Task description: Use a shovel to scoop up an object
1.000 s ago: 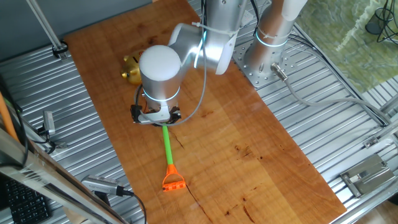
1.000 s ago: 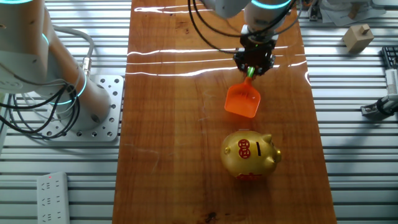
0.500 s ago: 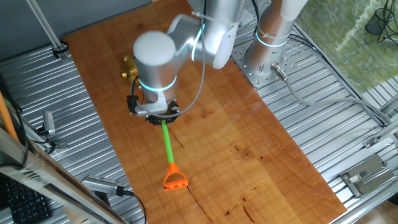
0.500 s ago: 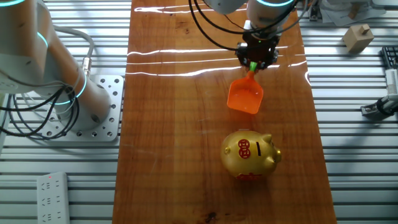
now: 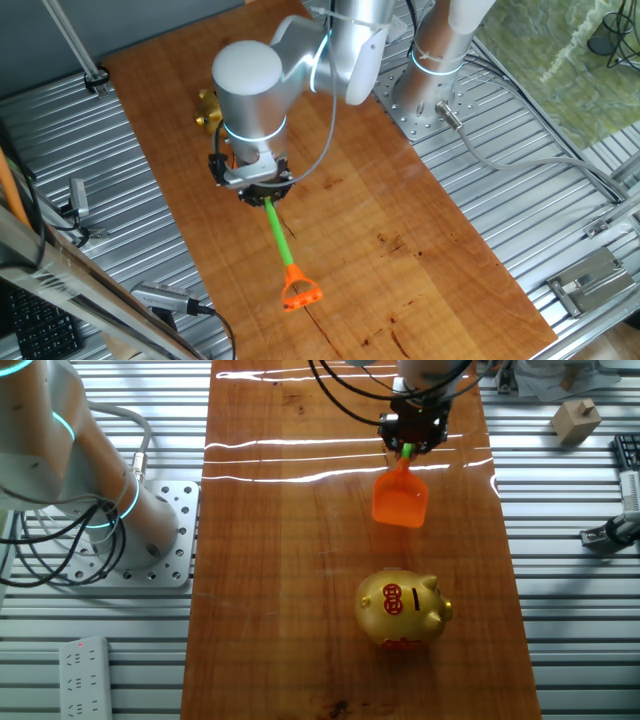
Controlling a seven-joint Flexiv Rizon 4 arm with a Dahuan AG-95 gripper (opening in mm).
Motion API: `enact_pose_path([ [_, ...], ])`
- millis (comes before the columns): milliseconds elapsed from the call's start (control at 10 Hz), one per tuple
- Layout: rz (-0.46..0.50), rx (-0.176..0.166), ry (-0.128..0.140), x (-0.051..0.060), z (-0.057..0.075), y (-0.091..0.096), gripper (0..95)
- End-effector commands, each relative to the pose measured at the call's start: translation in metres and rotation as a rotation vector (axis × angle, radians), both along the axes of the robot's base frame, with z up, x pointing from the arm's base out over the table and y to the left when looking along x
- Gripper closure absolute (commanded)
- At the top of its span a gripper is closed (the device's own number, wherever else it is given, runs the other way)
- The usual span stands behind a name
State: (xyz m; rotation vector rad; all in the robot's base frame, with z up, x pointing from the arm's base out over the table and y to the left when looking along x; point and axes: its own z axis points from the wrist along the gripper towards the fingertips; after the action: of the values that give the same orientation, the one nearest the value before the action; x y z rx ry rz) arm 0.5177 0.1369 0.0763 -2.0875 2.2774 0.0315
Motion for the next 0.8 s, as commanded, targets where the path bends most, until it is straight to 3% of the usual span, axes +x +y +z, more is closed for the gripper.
enact_pose_path([
  [100, 0.114, 0.017, 0.005, -0.009, 0.004, 0.01, 95.0],
  [200, 0.13, 0.02, 0.003, -0.014, 0.002, 0.012, 95.0],
  [400, 0.167, 0.061, -0.008, -0.024, -0.004, 0.015, 95.0],
  [800, 0.158, 0.087, -0.014, -0.046, 0.004, 0.012, 95.0],
])
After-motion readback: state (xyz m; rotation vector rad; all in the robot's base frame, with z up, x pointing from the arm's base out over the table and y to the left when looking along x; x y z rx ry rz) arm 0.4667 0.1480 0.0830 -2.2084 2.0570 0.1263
